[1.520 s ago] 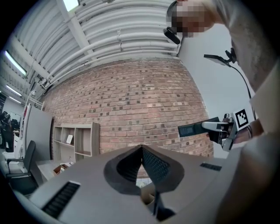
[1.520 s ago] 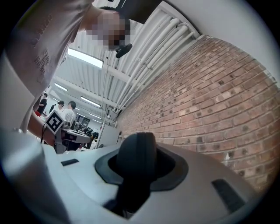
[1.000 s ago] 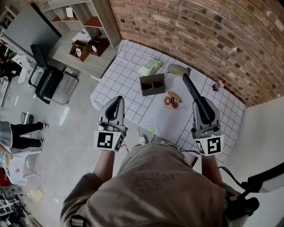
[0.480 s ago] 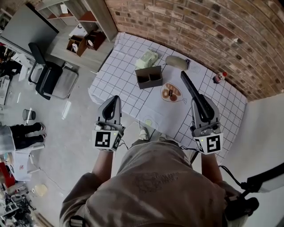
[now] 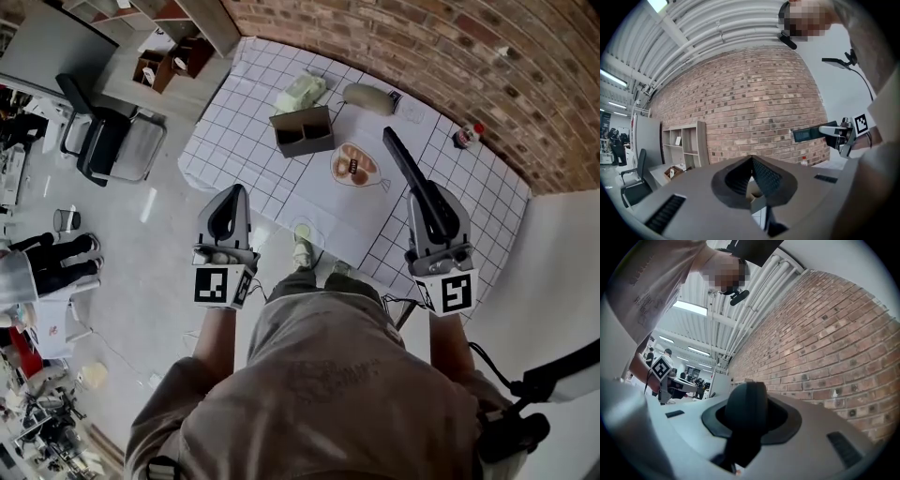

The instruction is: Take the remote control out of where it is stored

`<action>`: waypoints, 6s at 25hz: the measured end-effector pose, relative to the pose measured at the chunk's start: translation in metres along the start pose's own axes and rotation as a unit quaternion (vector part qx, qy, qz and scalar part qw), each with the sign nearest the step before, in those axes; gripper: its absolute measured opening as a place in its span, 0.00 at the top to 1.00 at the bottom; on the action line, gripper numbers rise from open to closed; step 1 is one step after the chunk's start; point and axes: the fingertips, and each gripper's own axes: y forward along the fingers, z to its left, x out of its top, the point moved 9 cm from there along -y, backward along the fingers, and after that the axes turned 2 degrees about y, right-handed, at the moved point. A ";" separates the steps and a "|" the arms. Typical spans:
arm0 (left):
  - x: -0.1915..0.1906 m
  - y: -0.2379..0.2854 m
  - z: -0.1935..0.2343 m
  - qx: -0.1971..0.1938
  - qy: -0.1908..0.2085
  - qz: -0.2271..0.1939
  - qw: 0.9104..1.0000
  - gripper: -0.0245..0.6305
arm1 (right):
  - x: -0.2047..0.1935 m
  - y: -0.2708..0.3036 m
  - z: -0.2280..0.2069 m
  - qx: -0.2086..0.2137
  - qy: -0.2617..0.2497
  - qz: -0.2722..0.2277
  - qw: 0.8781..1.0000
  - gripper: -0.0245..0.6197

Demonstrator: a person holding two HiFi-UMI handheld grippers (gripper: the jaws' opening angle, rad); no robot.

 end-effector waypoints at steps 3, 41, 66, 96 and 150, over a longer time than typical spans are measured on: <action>-0.006 -0.009 -0.008 0.010 0.008 0.006 1.000 0.95 | -0.007 -0.010 -0.008 -0.001 0.011 0.003 1.000 0.79; -0.034 -0.111 0.034 0.010 -0.024 -0.018 0.999 0.95 | 0.018 -0.051 0.102 -0.011 -0.033 0.021 0.999 0.79; -0.069 -0.314 0.065 -0.051 -0.017 -0.049 0.997 0.95 | 0.077 -0.165 0.305 -0.058 -0.074 0.016 0.995 0.79; -0.076 -0.400 0.072 -0.082 -0.048 -0.068 0.993 0.95 | 0.127 -0.225 0.385 -0.082 -0.107 0.034 0.990 0.79; -0.021 -0.417 -0.052 -0.088 -0.017 -0.067 0.994 0.95 | 0.139 -0.291 0.335 -0.038 -0.033 -0.028 0.998 0.79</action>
